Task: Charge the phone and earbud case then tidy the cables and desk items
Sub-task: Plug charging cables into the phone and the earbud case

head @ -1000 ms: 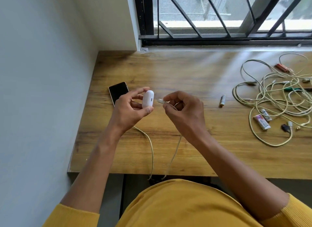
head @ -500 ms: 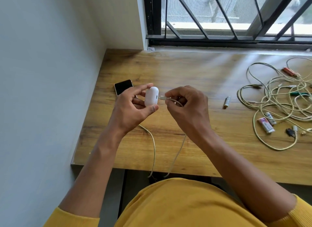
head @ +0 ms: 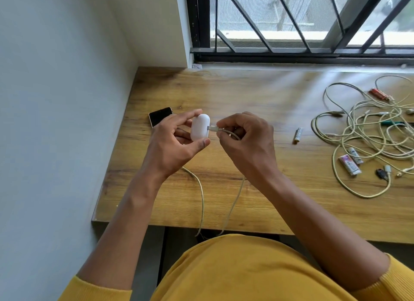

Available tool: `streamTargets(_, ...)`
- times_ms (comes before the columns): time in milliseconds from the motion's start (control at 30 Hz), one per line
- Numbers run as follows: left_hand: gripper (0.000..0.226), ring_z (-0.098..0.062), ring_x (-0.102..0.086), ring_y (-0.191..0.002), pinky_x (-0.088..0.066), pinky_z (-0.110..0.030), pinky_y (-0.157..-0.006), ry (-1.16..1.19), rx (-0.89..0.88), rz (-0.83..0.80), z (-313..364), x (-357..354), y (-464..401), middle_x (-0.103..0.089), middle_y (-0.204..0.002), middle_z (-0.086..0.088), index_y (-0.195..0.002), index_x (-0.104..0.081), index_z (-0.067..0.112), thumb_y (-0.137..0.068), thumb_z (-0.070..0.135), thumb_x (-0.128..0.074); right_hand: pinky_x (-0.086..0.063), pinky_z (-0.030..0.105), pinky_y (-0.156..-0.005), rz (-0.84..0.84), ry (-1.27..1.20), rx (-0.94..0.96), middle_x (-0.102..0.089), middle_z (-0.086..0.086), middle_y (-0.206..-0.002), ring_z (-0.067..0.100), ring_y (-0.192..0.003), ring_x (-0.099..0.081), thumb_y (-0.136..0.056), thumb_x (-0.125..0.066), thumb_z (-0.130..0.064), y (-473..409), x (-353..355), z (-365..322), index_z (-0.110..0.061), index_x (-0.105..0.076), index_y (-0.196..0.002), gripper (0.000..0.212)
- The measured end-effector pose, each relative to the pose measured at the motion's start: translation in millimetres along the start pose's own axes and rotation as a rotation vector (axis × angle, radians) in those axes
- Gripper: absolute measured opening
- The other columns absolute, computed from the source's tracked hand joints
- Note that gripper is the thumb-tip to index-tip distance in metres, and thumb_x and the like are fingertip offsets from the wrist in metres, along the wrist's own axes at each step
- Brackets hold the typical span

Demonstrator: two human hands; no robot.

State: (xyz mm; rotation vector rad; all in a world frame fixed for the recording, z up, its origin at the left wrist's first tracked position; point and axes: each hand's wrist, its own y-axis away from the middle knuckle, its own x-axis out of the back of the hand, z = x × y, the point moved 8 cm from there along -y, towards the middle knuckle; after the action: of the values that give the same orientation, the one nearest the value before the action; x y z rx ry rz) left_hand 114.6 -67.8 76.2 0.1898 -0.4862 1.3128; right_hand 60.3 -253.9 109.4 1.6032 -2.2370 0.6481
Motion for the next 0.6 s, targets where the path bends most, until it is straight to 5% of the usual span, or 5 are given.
streamTargets(267, 0.072, -0.009, -0.076, -0.091, -0.065, -0.027, -0.079, -0.018, -0.008, -0.006, -2.6, -3.2, -1.7, -0.067, -0.12, 0.006, -0.14, -0.066, 0.038, -0.076, 0.027, -0.097, -0.055, 0.023, -0.07, 0.0, 0.023, 0.004, -0.072, -0.005, -0.088, 0.009, -0.078, -0.067, -0.086, -0.079, -0.005, -1.6, -0.5, 0.2, -0.013, -0.081, -0.096, 0.013)
streamTargets(600, 0.072, -0.008, -0.074, -0.091, -0.065, -0.026, -0.078, -0.092, -0.025, -0.018, 0.0, -2.3, -8.3, -0.064, -0.115, 0.009, -0.138, -0.068, 0.038, -0.073, 0.026, -0.098, -0.052, 0.016, -0.068, -0.002, 0.042, 0.024, -0.072, -0.003, -0.087, 0.006, -0.078, -0.066, -0.085, -0.079, -0.005, -6.8, -5.6, 0.6, -0.013, -0.081, -0.095, 0.013)
